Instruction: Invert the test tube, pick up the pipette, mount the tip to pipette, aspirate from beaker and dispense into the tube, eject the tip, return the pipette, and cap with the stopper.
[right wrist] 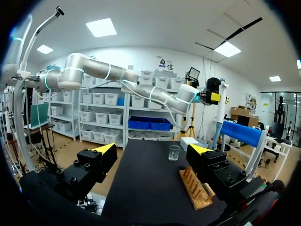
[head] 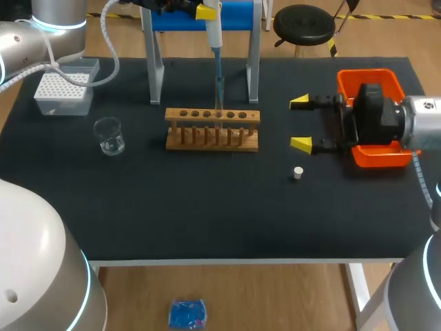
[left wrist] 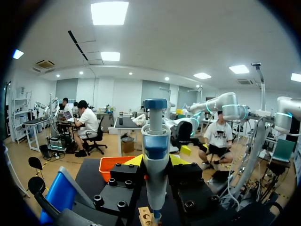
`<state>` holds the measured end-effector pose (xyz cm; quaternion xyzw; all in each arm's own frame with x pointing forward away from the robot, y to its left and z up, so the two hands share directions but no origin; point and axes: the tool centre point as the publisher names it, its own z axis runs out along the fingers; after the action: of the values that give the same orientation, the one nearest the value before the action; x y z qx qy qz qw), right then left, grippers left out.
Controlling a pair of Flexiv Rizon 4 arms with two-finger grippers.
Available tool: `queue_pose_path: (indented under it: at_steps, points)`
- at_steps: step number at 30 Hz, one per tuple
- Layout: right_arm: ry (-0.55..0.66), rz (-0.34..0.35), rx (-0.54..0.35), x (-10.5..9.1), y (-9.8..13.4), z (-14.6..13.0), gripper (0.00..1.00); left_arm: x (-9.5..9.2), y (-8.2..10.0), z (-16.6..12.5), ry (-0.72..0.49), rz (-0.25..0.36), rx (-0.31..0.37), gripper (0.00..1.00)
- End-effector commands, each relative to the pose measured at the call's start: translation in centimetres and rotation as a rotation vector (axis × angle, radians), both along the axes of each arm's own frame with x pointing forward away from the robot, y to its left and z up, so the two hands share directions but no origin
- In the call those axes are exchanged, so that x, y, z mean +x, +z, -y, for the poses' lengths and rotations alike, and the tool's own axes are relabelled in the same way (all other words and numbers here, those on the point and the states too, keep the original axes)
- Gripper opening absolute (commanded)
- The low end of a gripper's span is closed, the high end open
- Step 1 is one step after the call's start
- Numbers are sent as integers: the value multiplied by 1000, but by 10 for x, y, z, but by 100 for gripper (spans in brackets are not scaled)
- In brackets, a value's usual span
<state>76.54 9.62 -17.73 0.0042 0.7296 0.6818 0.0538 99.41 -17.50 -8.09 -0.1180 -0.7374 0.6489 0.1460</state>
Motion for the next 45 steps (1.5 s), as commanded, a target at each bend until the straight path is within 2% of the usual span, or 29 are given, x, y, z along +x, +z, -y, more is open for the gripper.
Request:
queue_pose_path:
  at_steps: [1, 10, 15, 20, 28, 39, 45]
  points:
    - [-3, 1, -1, 0, 0, -1, 100, 1, 1, 0, -4, 0, 2, 0]
    - [-3, 1, -1, 0, 0, -1, 100, 1, 1, 0, -4, 0, 2, 0]
    - [-39, -50, -6, 22, -3, -3, 100, 1, 1, 0, -4, 0, 2, 0]
    - [-64, -63, -42, 50, -6, -5, 100, 1, 1, 0, -4, 0, 2, 0]
    - [-118, -97, -112, 89, -30, -8, 100, 1, 1, 0, -4, 0, 2, 0]
    - [-132, -119, -177, 111, -56, -19, 100, 1, 1, 0, -4, 0, 2, 0]
    - [-133, -119, -185, 120, -59, -24, 100, 1, 1, 0, -4, 0, 2, 0]
